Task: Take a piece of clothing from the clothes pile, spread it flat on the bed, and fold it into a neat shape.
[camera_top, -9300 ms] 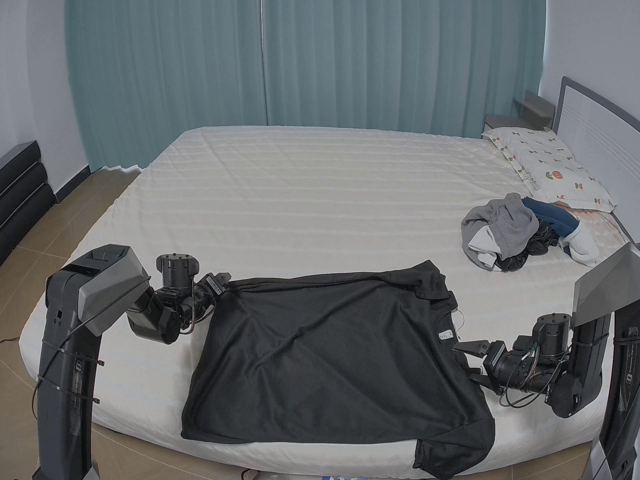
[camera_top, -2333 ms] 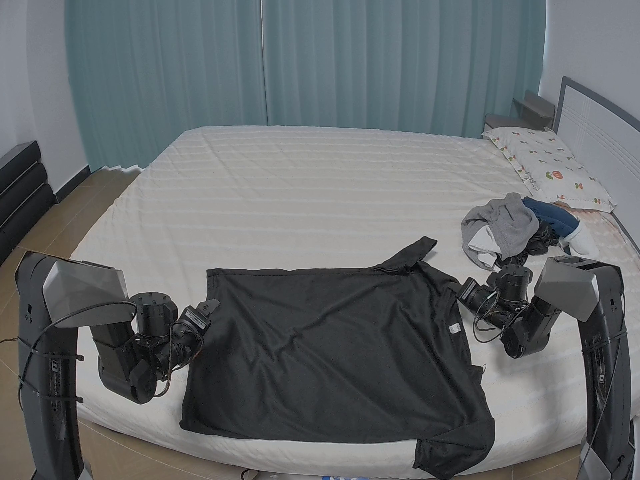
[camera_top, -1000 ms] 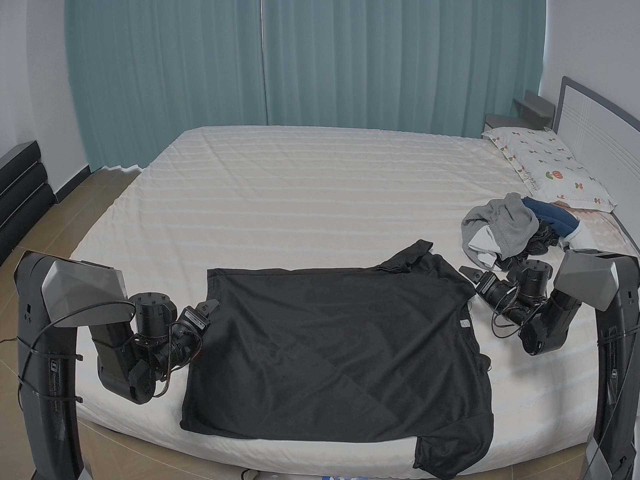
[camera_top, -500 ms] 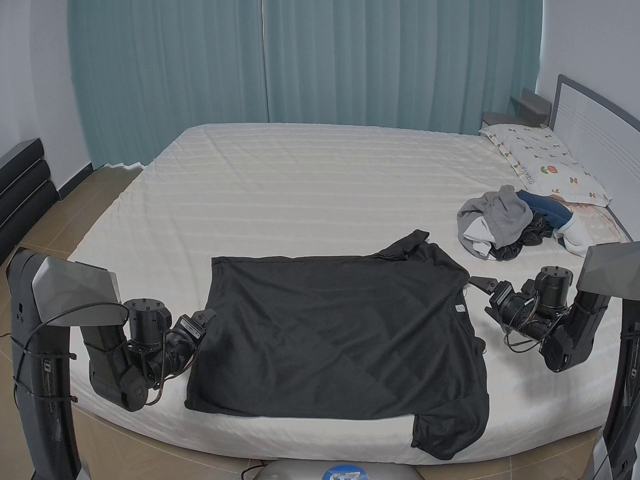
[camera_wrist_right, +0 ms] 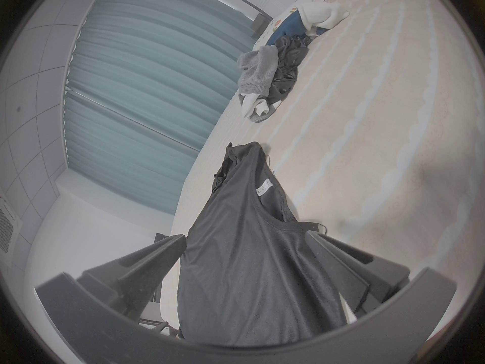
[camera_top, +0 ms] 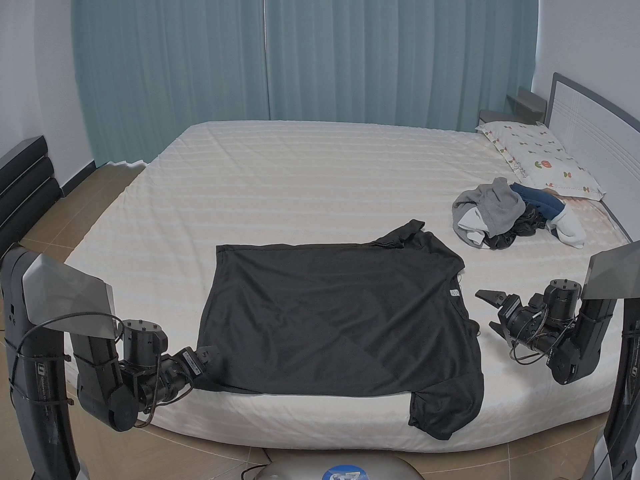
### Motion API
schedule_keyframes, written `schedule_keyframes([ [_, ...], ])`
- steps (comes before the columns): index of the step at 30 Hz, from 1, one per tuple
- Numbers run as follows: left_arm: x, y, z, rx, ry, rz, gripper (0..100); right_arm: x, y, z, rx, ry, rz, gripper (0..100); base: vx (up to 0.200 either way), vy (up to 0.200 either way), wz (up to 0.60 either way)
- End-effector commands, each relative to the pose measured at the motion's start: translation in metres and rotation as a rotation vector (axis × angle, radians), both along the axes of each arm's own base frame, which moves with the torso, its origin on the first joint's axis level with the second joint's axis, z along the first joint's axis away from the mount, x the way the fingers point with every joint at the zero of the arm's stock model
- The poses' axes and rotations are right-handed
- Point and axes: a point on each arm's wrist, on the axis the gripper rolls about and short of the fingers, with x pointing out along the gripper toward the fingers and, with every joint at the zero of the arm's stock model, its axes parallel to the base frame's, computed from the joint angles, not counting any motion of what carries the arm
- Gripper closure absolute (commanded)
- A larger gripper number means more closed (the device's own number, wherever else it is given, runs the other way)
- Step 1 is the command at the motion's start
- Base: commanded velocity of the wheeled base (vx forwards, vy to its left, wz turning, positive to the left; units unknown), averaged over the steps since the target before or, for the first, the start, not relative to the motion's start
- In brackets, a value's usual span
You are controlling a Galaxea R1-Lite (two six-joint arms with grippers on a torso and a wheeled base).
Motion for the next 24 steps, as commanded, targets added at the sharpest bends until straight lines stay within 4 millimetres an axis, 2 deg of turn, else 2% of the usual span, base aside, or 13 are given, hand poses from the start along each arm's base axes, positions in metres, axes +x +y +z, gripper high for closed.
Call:
schedule_keyframes([
  [1, -0.007, -0.014, -0.001, 0.008, 0.014, -0.050, 0, -0.001, -0.002, -0.005, 0.001, 0.018, -0.005, 0, 0.000, 0.000, 0.00],
  [18, -0.015, -0.020, -0.011, 0.097, 0.139, -0.043, 0, -0.002, -0.002, -0.010, -0.025, 0.029, 0.004, 0, 0.000, 0.000, 0.00],
  [23, -0.008, -0.025, -0.010, 0.088, 0.114, -0.046, 0, -0.002, -0.002, -0.010, -0.025, 0.028, 0.004, 0, 0.000, 0.000, 0.00],
  [24, -0.001, -0.026, -0.012, 0.083, 0.101, -0.042, 0, -0.002, -0.002, -0.010, -0.025, 0.028, 0.004, 0, 0.000, 0.000, 0.00],
])
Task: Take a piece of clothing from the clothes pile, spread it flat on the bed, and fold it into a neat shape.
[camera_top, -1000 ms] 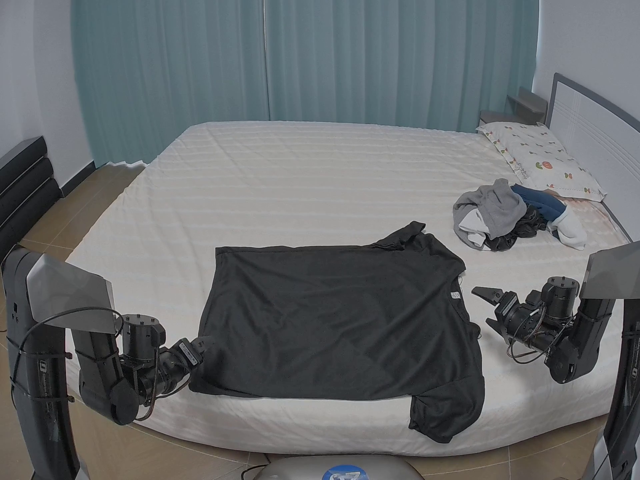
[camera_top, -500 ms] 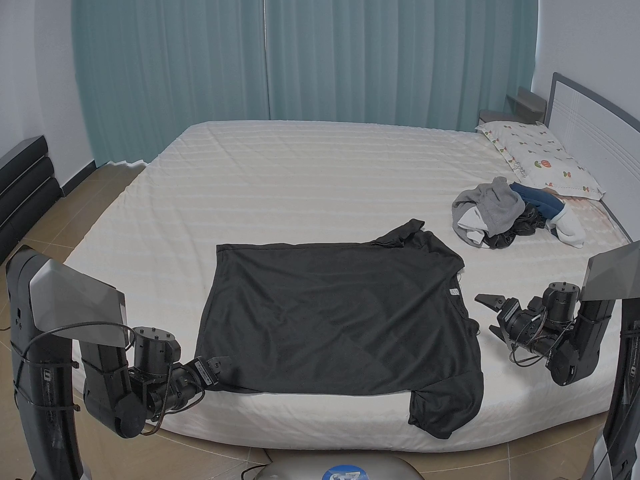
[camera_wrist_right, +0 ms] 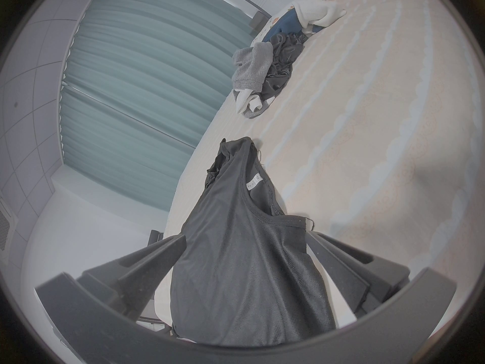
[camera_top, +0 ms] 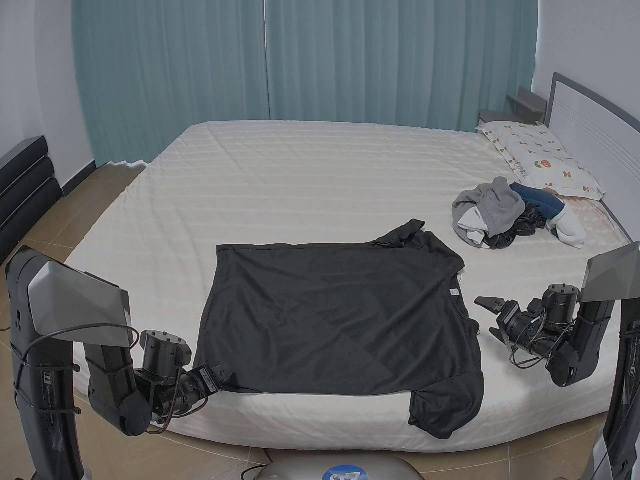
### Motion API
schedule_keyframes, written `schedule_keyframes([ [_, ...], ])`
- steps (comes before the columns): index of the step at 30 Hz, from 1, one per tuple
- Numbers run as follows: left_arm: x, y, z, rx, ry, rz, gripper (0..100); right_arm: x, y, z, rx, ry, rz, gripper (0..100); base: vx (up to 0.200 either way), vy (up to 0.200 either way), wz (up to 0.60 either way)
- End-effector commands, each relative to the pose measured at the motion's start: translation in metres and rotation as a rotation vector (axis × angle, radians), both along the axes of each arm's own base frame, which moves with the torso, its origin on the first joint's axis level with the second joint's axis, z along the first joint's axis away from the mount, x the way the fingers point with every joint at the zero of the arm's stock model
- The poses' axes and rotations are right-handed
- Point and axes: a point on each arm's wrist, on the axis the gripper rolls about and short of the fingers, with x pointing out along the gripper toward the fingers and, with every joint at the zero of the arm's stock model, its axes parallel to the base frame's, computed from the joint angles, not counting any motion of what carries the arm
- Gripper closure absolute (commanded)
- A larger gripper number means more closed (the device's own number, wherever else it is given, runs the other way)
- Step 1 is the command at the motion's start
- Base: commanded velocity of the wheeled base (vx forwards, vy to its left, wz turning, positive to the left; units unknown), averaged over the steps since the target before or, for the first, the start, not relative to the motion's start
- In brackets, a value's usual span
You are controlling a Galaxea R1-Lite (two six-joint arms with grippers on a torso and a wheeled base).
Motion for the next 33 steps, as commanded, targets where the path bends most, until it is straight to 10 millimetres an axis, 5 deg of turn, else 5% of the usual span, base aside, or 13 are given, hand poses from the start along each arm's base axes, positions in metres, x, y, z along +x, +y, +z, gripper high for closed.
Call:
schedule_keyframes([
  [1, 0.013, -0.002, -0.002, -0.012, -0.030, 0.010, 0, 0.000, 0.001, -0.001, 0.000, 0.002, 0.002, 0, 0.000, 0.000, 0.00],
  [4, 0.014, -0.002, -0.006, -0.006, -0.016, 0.012, 0, 0.000, 0.002, 0.000, 0.000, 0.004, 0.005, 0, 0.000, 0.000, 0.00],
  [5, 0.013, -0.002, -0.007, -0.004, -0.012, 0.012, 100, -0.001, 0.003, 0.000, -0.002, 0.005, 0.009, 0, 0.000, 0.000, 0.00],
  [20, 0.009, 0.026, -0.003, 0.188, -0.002, 0.070, 100, -0.008, 0.003, -0.020, -0.105, 0.057, 0.058, 0, 0.000, 0.000, 0.00],
  [33, 0.006, 0.042, 0.006, 0.238, 0.068, 0.089, 100, 0.006, 0.000, -0.023, -0.106, 0.032, 0.051, 0, 0.000, 0.000, 0.00],
])
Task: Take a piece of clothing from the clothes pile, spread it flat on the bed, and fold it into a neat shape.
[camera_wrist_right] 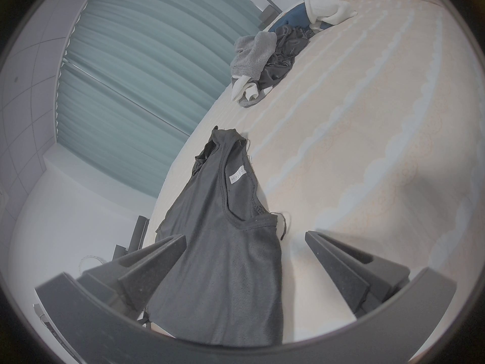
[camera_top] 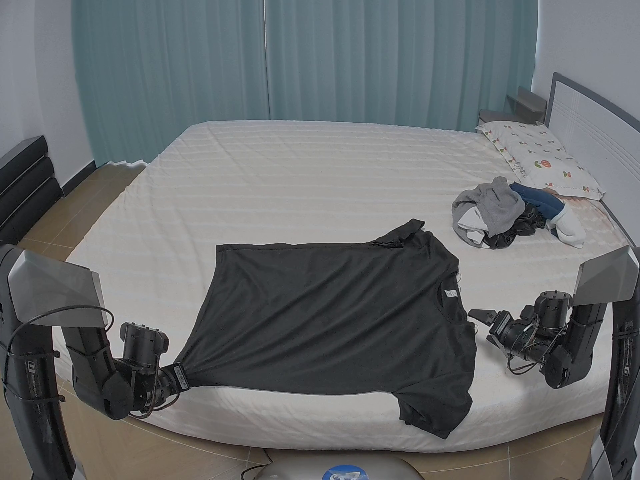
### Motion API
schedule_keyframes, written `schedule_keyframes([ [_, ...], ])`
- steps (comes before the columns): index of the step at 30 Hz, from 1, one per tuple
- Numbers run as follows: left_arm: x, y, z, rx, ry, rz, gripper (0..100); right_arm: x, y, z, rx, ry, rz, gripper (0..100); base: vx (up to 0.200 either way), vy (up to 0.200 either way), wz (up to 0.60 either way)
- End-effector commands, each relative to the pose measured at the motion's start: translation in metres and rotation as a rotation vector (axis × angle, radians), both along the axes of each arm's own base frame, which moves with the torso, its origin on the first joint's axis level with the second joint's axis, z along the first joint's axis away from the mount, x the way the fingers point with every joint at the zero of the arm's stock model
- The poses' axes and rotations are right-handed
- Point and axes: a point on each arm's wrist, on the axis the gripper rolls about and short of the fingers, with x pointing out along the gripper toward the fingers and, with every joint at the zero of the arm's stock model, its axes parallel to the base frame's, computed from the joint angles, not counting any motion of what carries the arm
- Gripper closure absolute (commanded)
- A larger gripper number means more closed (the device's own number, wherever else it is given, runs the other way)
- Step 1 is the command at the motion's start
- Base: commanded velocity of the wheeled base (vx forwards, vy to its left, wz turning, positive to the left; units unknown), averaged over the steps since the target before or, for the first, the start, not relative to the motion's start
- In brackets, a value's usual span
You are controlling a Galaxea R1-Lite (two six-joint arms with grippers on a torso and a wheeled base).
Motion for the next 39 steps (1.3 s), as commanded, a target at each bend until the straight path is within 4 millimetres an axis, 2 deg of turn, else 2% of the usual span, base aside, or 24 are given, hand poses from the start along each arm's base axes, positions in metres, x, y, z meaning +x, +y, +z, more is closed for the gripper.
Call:
schedule_keyframes([
  [1, 0.002, 0.002, 0.003, -0.002, -0.016, 0.009, 100, 0.002, 0.000, -0.003, 0.000, 0.002, 0.000, 0, 0.000, 0.000, 0.00],
  [7, 0.002, 0.002, 0.003, -0.002, -0.013, 0.010, 100, 0.003, 0.000, -0.002, 0.000, -0.004, 0.000, 0, 0.000, 0.000, 0.00],
  [8, 0.001, 0.003, 0.003, -0.001, -0.010, 0.010, 0, 0.004, 0.000, -0.002, 0.000, -0.007, 0.000, 0, 0.000, 0.000, 0.00],
  [13, 0.001, 0.002, 0.006, -0.004, -0.006, 0.008, 0, 0.006, -0.001, 0.002, 0.002, -0.021, -0.003, 0, 0.000, 0.000, 0.00],
  [18, 0.003, 0.002, 0.016, -0.048, -0.051, 0.001, 0, 0.013, 0.004, 0.014, 0.003, -0.064, 0.011, 0, 0.000, 0.000, 0.00],
  [22, 0.011, 0.000, 0.026, -0.140, -0.105, 0.030, 0, 0.040, 0.009, 0.017, 0.000, -0.027, 0.016, 0, 0.000, 0.000, 0.00],
  [24, 0.017, -0.002, 0.032, -0.221, -0.141, 0.066, 0, 0.065, 0.010, 0.019, -0.002, 0.000, 0.010, 0, 0.000, 0.000, 0.00],
  [27, 0.019, -0.001, 0.034, -0.331, -0.139, 0.060, 0, 0.090, 0.011, 0.011, -0.003, 0.016, 0.002, 0, 0.000, 0.000, 0.00],
  [30, 0.022, 0.000, 0.035, -0.409, -0.142, 0.053, 0, 0.104, 0.016, -0.009, -0.004, 0.032, 0.010, 0, 0.000, 0.000, 0.00],
  [32, 0.025, 0.000, 0.036, -0.445, -0.161, 0.064, 0, 0.110, 0.017, -0.022, -0.014, 0.037, 0.003, 0, 0.000, 0.000, 0.00],
  [39, 0.033, -0.001, 0.025, -0.467, -0.191, 0.077, 0, 0.115, 0.022, -0.030, -0.067, 0.034, 0.000, 0, 0.000, 0.000, 0.00],
])
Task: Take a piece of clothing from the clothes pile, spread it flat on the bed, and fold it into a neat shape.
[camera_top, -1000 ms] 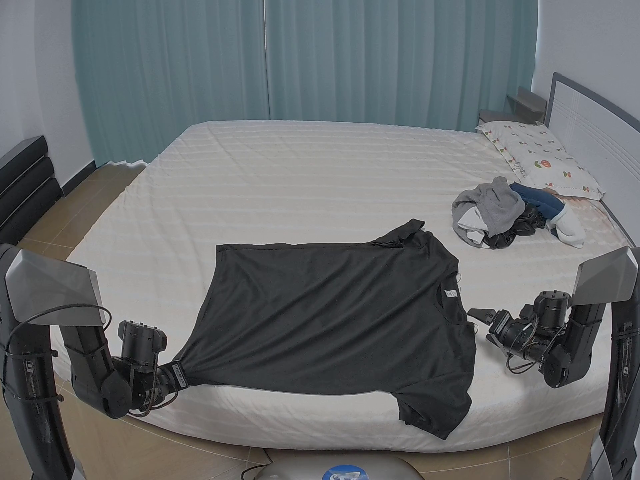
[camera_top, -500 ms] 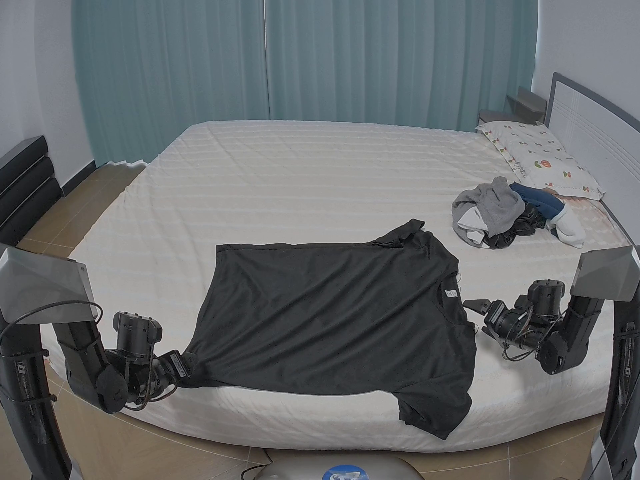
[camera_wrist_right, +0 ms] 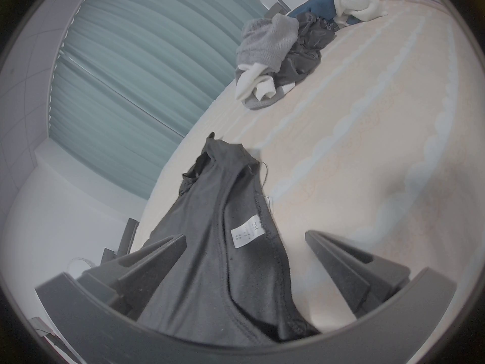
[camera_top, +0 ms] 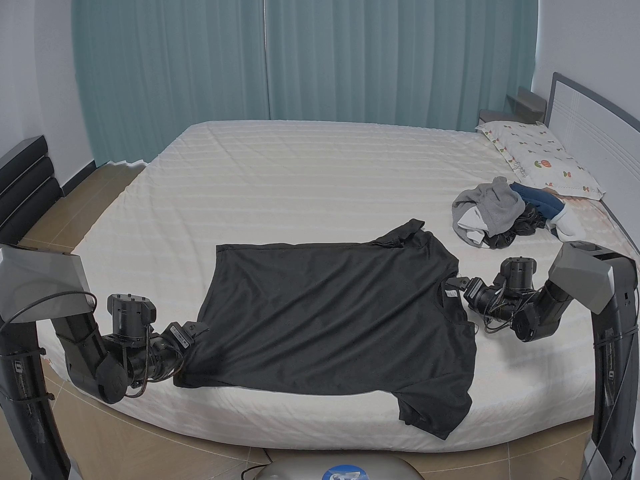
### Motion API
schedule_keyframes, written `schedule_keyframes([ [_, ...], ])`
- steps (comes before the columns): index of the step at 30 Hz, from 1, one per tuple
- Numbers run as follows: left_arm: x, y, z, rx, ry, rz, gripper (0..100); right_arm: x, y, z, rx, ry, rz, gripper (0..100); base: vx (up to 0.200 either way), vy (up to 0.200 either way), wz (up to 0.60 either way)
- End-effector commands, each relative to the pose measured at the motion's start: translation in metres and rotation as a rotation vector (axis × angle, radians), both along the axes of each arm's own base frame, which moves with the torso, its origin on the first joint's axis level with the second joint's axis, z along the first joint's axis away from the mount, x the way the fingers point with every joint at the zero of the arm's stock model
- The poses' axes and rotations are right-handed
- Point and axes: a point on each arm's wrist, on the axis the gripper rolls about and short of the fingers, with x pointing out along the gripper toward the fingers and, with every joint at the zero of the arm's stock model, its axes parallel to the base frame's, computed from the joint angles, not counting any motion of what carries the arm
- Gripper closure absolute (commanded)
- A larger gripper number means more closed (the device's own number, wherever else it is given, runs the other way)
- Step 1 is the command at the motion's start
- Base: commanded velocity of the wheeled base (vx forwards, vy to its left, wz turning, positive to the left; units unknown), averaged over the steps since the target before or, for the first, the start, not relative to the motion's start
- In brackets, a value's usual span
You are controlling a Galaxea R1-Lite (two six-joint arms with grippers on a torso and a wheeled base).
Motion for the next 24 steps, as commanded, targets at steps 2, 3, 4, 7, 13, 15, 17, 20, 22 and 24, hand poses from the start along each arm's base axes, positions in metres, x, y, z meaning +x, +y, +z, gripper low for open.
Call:
schedule_keyframes([
  [2, 0.005, 0.000, -0.011, -0.030, 0.010, 0.021, 0, 0.007, 0.006, -0.025, -0.017, 0.024, 0.013, 0, 0.000, 0.000, 0.00],
  [3, 0.006, 0.000, -0.011, -0.040, 0.011, 0.026, 0, 0.009, 0.006, -0.025, -0.016, 0.020, 0.016, 0, 0.000, 0.000, 0.00],
  [4, 0.006, 0.000, -0.010, -0.049, 0.011, 0.032, 0, 0.010, 0.006, -0.025, -0.015, 0.018, 0.017, 0, 0.000, 0.000, 0.00],
  [7, 0.008, 0.000, -0.011, -0.053, 0.007, 0.034, 0, 0.011, 0.006, -0.025, -0.016, 0.015, 0.012, 100, 0.000, 0.000, 0.00],
  [13, 0.008, 0.000, -0.017, -0.046, 0.026, 0.035, 0, 0.009, 0.005, -0.023, -0.020, 0.012, -0.006, 100, 0.000, 0.000, 0.00],
  [15, 0.007, 0.000, -0.017, -0.047, 0.029, 0.034, 0, 0.009, 0.001, -0.021, -0.026, 0.009, -0.028, 100, 0.000, 0.000, 0.00],
  [17, 0.006, 0.000, -0.018, -0.045, 0.032, 0.035, 0, 0.009, -0.003, -0.020, -0.037, 0.006, -0.061, 100, 0.000, 0.000, 0.00],
  [20, 0.006, 0.000, -0.019, -0.042, 0.035, 0.033, 0, 0.008, -0.012, -0.018, -0.041, -0.003, -0.091, 100, 0.000, 0.000, 0.00],
  [22, 0.005, 0.000, -0.019, -0.041, 0.036, 0.031, 0, 0.007, -0.017, -0.017, -0.039, -0.013, -0.101, 100, 0.000, 0.000, 0.00],
  [24, 0.005, 0.000, -0.019, -0.041, 0.036, 0.031, 0, 0.006, -0.018, -0.016, -0.040, -0.025, -0.105, 100, 0.000, 0.000, 0.00],
])
